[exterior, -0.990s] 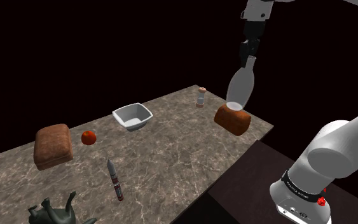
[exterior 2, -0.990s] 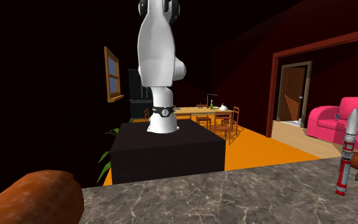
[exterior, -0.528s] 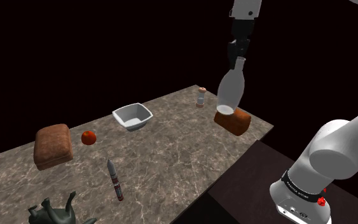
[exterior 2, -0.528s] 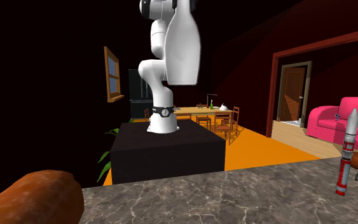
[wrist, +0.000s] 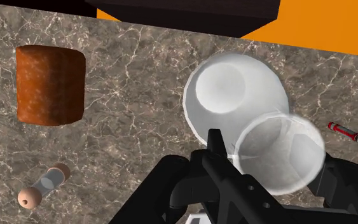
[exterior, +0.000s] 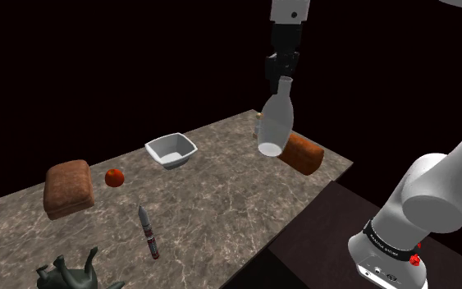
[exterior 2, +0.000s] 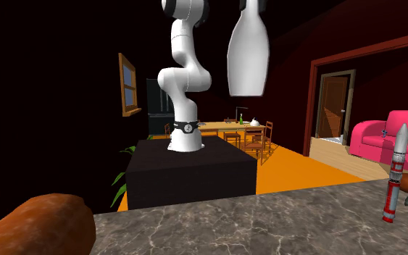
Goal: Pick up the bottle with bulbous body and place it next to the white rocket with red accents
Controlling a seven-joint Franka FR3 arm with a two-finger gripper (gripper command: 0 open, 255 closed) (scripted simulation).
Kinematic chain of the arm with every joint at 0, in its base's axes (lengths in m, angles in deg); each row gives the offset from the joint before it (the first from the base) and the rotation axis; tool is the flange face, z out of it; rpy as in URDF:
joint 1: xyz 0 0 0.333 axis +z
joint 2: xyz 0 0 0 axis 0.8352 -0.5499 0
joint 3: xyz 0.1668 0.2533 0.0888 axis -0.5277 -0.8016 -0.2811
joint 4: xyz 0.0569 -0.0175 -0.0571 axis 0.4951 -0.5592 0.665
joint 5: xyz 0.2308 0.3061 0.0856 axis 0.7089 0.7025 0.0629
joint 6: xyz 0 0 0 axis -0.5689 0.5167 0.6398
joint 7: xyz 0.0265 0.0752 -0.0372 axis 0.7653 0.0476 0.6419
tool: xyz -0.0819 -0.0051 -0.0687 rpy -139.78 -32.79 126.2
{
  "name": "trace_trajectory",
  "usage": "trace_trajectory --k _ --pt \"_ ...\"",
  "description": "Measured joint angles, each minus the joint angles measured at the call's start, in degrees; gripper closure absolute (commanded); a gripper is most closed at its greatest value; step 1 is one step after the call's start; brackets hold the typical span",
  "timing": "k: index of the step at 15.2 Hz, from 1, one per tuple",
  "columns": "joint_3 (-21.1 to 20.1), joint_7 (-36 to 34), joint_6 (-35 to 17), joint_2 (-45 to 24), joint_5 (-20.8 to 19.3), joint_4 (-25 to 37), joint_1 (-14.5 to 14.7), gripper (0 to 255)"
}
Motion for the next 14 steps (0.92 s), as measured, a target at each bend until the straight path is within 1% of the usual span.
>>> trace_trajectory --k 3,8,14 --pt "-2.8 -4.4 0.0 -2.2 0.8 2.3 1.5 255" --pt "-7.2 -11.3 -0.4 -8.4 0.8 8.3 3.9 255" --pt "-12.2 -20.3 0.6 -17.1 -0.9 18.0 7.8 255"
